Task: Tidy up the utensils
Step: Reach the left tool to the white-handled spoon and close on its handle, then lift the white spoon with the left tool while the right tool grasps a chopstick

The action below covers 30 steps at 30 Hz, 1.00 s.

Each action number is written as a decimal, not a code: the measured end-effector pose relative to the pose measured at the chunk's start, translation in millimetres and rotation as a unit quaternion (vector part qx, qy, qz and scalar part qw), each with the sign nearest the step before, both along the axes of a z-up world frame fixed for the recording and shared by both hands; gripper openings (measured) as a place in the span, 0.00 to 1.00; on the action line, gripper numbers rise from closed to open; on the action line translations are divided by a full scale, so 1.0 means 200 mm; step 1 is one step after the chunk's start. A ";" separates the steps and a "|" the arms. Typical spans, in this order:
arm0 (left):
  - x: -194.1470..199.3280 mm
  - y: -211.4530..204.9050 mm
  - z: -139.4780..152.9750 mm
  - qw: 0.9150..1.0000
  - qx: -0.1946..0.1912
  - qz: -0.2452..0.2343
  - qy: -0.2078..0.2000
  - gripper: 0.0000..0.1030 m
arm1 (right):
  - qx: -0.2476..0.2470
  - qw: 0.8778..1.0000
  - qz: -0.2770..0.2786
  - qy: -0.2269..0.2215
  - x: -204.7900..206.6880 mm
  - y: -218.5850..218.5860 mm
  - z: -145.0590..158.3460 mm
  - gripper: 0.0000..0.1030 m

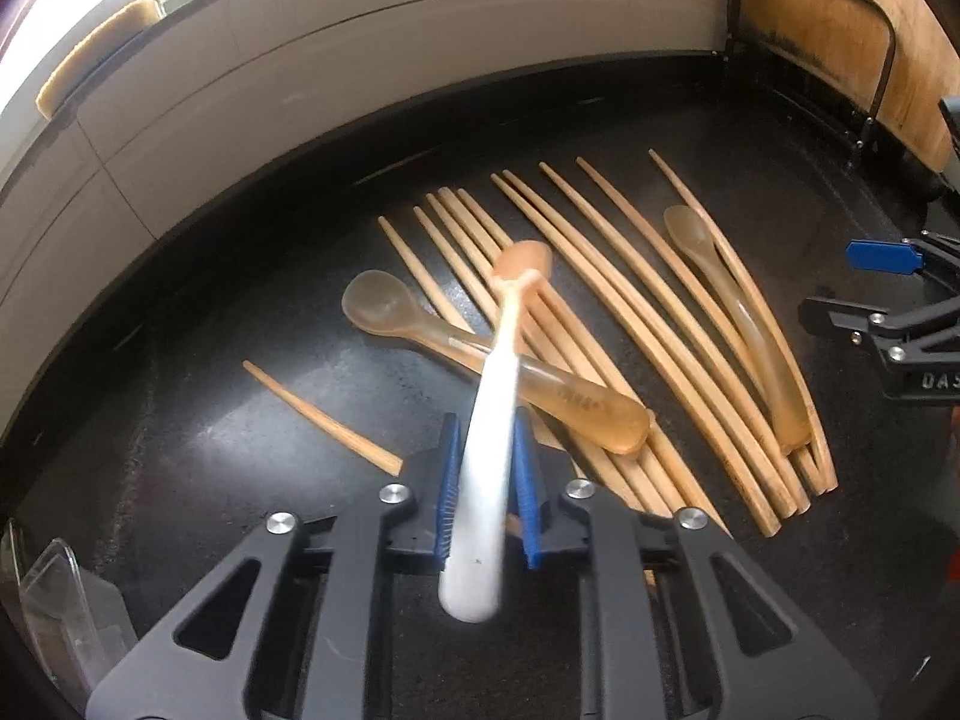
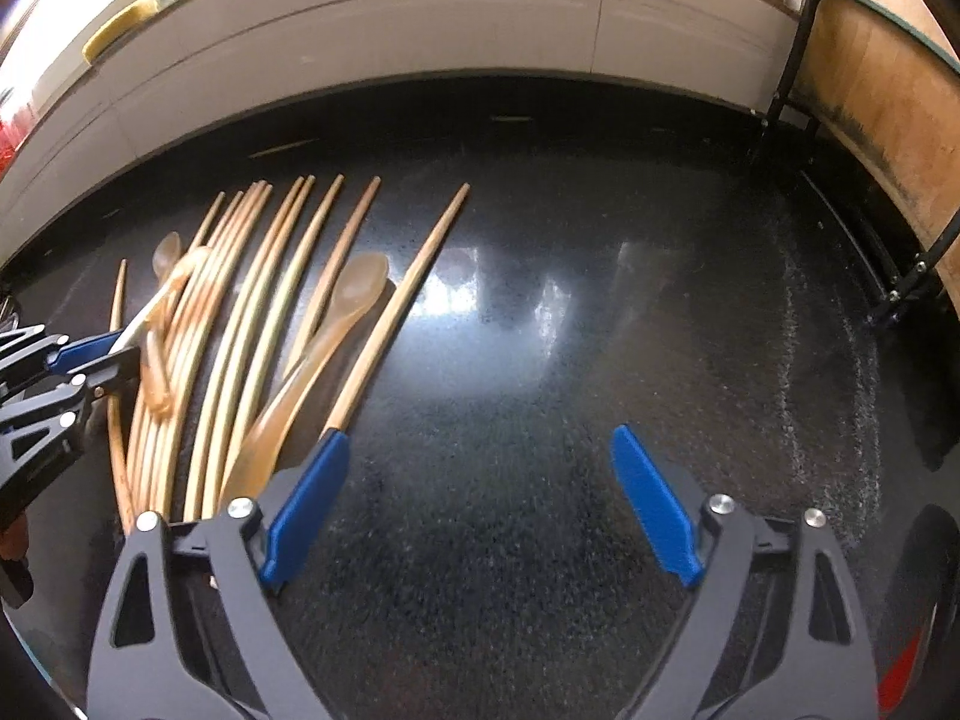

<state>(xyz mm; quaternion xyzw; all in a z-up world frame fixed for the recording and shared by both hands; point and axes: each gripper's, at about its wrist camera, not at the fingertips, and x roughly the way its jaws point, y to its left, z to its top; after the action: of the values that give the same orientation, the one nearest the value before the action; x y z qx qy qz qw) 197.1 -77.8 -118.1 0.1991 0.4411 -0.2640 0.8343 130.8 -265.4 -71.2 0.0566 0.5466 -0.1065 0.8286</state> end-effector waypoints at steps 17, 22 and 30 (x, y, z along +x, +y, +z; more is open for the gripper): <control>-0.13 0.23 0.19 0.981 -0.083 0.173 0.003 0.14 | -0.005 1.000 -0.011 0.014 0.15 0.13 0.00 0.68; -0.20 0.25 0.21 0.979 -0.075 0.189 -0.003 0.14 | -0.009 1.000 -0.015 0.016 0.18 0.16 -0.02 0.68; -0.19 0.25 0.21 0.978 -0.072 0.194 0.001 0.14 | -0.010 1.000 -0.017 0.022 0.14 0.18 -0.04 0.68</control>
<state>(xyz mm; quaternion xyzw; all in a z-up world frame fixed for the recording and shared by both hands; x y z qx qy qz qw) 160.0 -28.8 -75.3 0.0487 0.4516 -0.1282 0.8816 159.5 -228.5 -78.7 0.0553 0.5624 -0.1273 0.8151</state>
